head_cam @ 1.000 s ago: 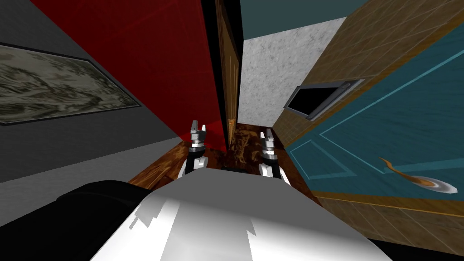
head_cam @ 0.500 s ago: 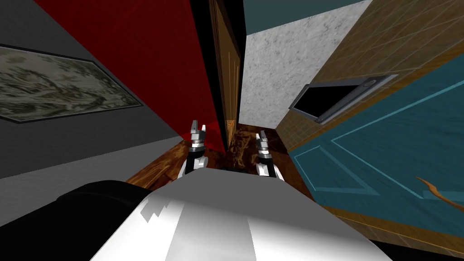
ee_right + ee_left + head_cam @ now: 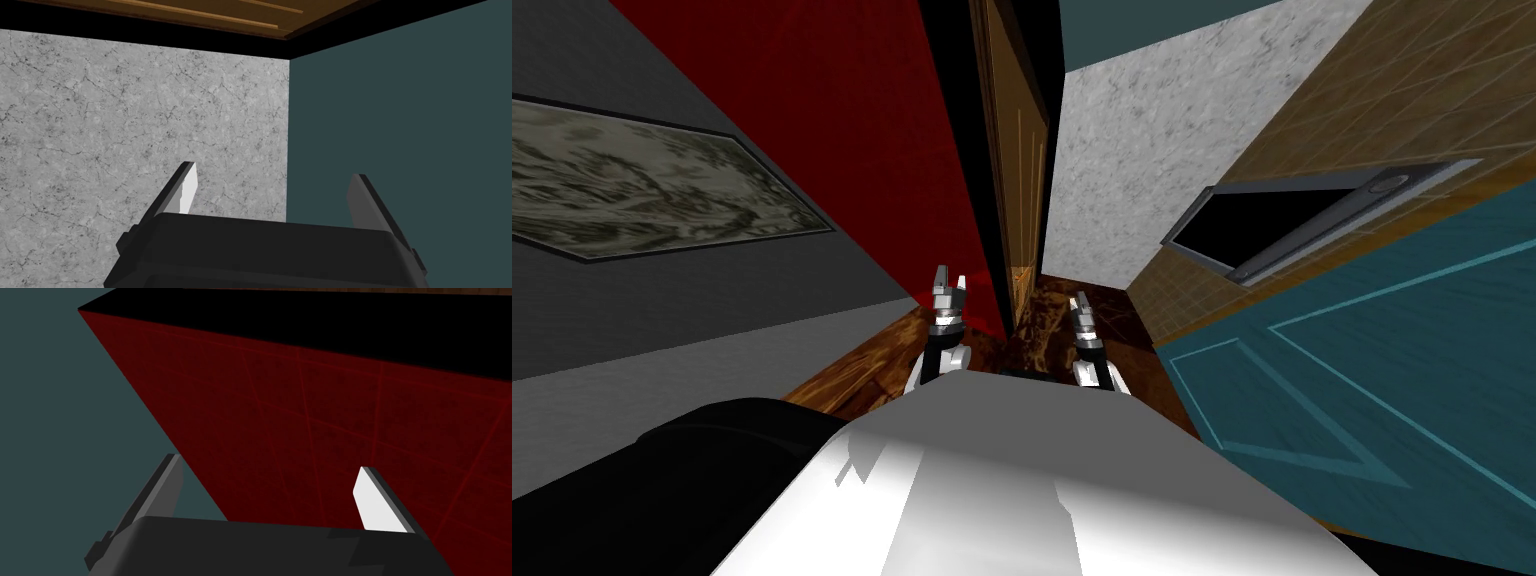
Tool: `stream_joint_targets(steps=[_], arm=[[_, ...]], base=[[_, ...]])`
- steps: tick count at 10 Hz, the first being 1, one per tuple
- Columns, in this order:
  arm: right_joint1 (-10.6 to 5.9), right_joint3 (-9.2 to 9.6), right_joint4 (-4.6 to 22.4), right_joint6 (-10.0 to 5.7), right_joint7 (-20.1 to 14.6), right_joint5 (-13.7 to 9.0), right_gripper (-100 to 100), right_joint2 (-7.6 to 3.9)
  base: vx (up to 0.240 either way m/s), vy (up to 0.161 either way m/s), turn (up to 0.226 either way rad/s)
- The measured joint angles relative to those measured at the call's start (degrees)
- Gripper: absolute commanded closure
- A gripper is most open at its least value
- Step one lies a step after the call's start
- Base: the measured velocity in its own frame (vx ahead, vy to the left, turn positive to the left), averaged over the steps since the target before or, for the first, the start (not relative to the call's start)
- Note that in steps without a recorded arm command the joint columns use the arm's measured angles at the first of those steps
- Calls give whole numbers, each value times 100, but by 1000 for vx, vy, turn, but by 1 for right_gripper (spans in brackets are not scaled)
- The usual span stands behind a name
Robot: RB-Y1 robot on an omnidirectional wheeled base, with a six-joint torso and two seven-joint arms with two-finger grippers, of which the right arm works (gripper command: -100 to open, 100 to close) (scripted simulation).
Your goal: Push the door open
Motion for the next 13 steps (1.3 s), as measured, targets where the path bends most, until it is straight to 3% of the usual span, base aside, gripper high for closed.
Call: stream_joint_targets(steps=[5,13], arm=[[-196,173,639,-178,-95,54,-100,-76],[-583,451,1610,-347,-212,154,-100,-93]], base=[[112,-126,109],[88,-105,104]])
